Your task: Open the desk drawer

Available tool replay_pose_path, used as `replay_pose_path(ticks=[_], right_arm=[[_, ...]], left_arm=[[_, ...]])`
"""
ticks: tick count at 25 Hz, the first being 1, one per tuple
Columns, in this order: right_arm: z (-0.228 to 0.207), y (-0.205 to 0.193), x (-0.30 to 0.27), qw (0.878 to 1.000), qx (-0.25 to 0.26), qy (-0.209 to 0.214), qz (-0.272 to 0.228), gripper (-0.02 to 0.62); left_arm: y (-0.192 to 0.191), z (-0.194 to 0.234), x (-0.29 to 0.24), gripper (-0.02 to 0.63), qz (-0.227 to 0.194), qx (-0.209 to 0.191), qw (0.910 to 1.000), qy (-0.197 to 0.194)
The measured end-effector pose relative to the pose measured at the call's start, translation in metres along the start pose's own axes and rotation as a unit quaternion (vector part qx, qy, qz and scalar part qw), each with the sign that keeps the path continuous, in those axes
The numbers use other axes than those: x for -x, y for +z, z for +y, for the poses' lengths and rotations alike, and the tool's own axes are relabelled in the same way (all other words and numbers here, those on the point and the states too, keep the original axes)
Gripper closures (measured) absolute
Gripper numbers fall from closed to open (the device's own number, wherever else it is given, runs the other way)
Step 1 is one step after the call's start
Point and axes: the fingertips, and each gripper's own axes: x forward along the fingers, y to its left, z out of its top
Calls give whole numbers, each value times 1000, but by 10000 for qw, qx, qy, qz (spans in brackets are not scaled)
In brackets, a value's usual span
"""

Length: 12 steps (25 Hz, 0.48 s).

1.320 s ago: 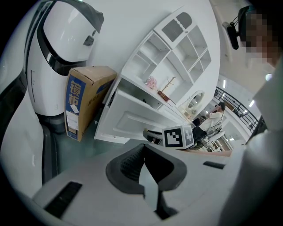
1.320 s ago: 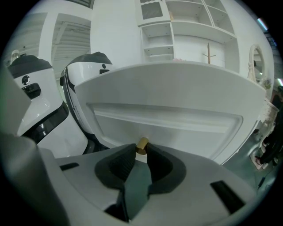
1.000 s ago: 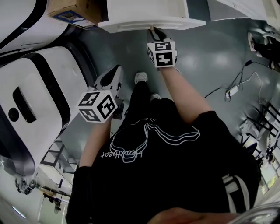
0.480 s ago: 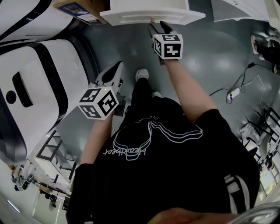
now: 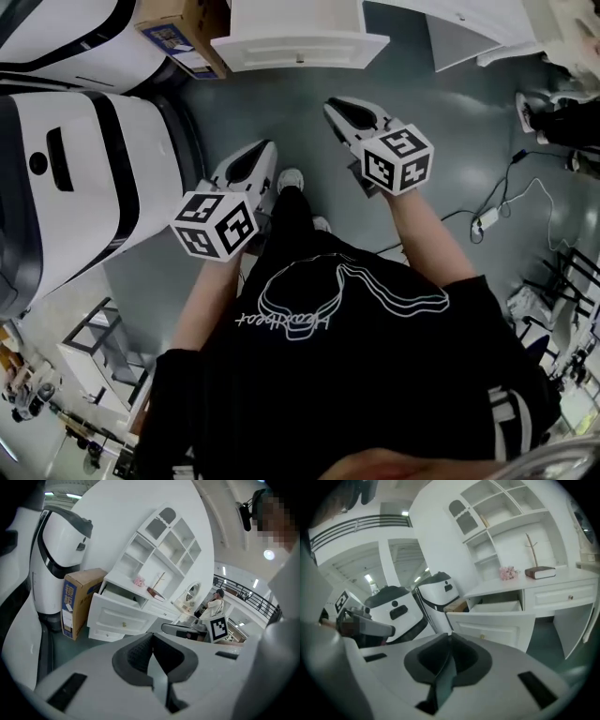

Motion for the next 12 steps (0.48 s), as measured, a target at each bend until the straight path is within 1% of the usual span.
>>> replay_pose_path(ticks=[1, 5, 8, 10, 12], right_arm=[[10, 5, 19, 9999, 1, 78, -103, 585], [46, 22, 89, 9972, -194, 521, -506, 589], [68, 29, 132, 9930, -400, 848, -724, 589], [87, 36, 157, 9898, -342, 1104, -838, 589], [104, 45, 177, 9869, -153, 1279, -969, 591]], left_arm=[[0, -12, 5, 603, -18, -91, 10000, -28], [4, -62, 31, 603, -171, -500, 9984, -182], [8, -98, 49, 603, -395, -684, 9964, -315], [12, -122, 59, 603, -555, -777, 9946, -416], [16, -143, 66, 603, -687, -910, 9921, -516]])
